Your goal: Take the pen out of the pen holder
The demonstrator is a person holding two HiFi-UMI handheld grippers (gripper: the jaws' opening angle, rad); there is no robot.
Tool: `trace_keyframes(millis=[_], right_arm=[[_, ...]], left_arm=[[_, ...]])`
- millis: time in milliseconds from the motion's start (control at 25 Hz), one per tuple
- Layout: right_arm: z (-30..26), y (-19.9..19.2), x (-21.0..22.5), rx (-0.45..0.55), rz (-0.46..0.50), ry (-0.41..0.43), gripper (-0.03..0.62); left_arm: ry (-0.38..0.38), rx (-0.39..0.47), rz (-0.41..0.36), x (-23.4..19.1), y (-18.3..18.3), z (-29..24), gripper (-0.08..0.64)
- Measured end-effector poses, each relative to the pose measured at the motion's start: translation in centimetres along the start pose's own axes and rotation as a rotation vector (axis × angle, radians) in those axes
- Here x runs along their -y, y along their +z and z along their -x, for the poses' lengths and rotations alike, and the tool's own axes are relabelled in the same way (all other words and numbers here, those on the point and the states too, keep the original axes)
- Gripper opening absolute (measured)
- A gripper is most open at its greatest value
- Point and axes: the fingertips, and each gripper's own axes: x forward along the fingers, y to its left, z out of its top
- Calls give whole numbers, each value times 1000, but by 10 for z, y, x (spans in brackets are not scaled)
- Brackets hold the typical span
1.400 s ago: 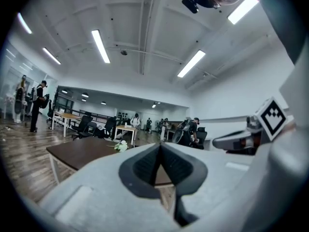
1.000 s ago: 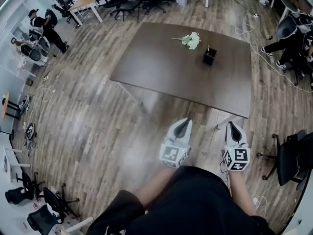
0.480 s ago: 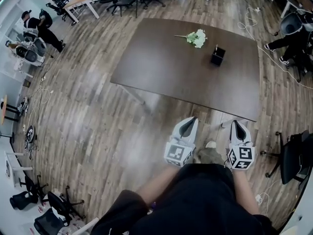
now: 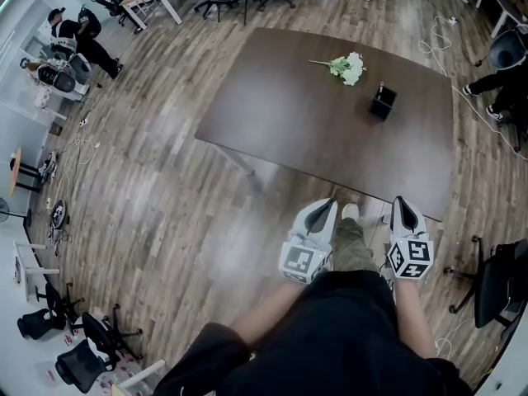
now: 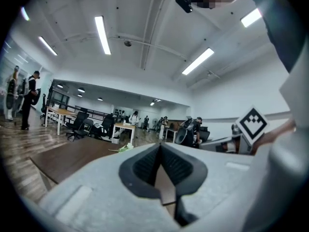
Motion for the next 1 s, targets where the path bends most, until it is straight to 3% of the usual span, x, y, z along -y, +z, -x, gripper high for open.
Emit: trace_keyframes(millis=[200, 600, 1000], right_arm=[[-56, 30, 39, 32, 0, 7, 2], [-168, 66, 127, -16, -23, -20, 2], [-273, 90, 186, -27, -57, 71, 2]], left_arm=[[21, -13, -5, -26, 2, -46, 3], [30, -47, 11, -67, 15, -193, 3], [-10, -109, -18, -81, 13, -331, 3]])
